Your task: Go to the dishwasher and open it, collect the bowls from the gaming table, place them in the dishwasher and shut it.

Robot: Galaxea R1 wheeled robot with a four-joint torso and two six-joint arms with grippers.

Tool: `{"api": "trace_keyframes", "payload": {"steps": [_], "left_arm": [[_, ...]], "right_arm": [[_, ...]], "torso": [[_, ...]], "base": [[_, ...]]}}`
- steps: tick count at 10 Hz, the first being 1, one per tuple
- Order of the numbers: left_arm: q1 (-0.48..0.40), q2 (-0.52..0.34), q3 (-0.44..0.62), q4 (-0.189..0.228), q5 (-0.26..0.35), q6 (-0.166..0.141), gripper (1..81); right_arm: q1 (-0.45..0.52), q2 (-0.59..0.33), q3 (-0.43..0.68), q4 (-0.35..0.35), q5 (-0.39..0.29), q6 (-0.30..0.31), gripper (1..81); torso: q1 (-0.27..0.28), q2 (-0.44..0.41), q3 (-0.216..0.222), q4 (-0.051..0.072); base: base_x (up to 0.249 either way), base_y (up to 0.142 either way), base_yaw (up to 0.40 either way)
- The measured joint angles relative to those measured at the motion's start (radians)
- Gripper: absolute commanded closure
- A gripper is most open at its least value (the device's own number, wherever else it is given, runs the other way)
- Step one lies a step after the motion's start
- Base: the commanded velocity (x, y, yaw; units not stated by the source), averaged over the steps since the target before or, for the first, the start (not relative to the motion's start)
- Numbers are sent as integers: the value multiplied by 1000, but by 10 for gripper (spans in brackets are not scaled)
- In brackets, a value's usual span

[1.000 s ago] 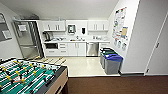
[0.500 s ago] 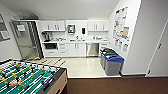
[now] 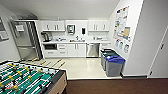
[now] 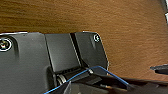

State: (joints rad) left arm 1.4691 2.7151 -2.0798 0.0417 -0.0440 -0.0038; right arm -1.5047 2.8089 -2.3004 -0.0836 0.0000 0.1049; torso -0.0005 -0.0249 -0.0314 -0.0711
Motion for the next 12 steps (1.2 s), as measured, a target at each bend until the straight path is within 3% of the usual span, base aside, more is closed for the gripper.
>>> {"api": "trace_keyframes", "payload": {"steps": [12], "left_arm": [[0, -3, 4, 0, -1, 0, 10]], "right_arm": [[0, 0, 0, 0, 0, 0, 10]], "torso": [[0, 0, 0, 0]], "base": [[150, 0, 0]]}}
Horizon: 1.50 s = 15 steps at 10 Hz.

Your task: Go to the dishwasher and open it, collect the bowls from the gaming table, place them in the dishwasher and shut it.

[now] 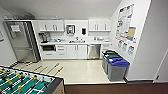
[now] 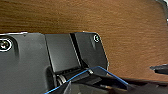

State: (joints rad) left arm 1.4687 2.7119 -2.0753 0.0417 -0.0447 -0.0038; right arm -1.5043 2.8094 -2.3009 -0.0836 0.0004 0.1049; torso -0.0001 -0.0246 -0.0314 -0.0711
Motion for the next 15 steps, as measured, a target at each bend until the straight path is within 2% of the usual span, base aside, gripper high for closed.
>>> {"api": "trace_keyframes", "payload": {"steps": [15], "left_arm": [[0, 0, 0, 0, 1, 0, 10]], "right_arm": [[0, 0, -4, 0, 10, 0, 10]], "torso": [[0, 0, 0, 0]], "base": [[160, 0, 0]]}}
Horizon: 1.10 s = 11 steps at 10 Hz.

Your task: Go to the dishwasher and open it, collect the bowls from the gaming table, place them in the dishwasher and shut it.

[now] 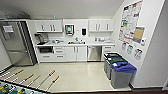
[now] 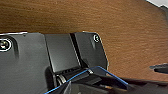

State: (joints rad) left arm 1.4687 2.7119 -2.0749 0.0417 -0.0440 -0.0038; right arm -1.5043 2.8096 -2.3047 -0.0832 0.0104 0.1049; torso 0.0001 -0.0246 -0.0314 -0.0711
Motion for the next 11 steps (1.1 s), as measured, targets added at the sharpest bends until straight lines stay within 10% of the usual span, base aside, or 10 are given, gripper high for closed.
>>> {"api": "trace_keyframes", "payload": {"steps": [11], "left_arm": [[0, 0, 1, 0, 0, 0, 10]], "right_arm": [[0, 1, -1, 0, 0, 0, 10]], "torso": [[0, 0, 0, 0]], "base": [[162, 0, 0]]}}
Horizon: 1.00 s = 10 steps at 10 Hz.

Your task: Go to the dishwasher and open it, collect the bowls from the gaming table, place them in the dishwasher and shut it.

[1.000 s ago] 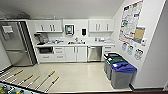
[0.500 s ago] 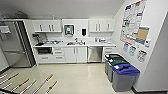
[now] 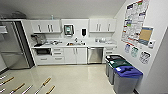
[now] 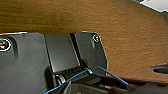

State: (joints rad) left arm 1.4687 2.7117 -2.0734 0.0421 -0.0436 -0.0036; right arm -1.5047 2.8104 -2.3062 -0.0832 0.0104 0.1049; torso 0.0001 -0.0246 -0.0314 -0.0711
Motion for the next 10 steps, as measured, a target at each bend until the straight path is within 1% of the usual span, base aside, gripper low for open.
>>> {"api": "trace_keyframes", "payload": {"steps": [10], "left_arm": [[0, 0, 0, 0, 0, 0, 10]], "right_arm": [[3, 1, -1, 0, 0, 0, 10]], "torso": [[0, 0, 0, 0]], "base": [[163, 0, 0]]}}
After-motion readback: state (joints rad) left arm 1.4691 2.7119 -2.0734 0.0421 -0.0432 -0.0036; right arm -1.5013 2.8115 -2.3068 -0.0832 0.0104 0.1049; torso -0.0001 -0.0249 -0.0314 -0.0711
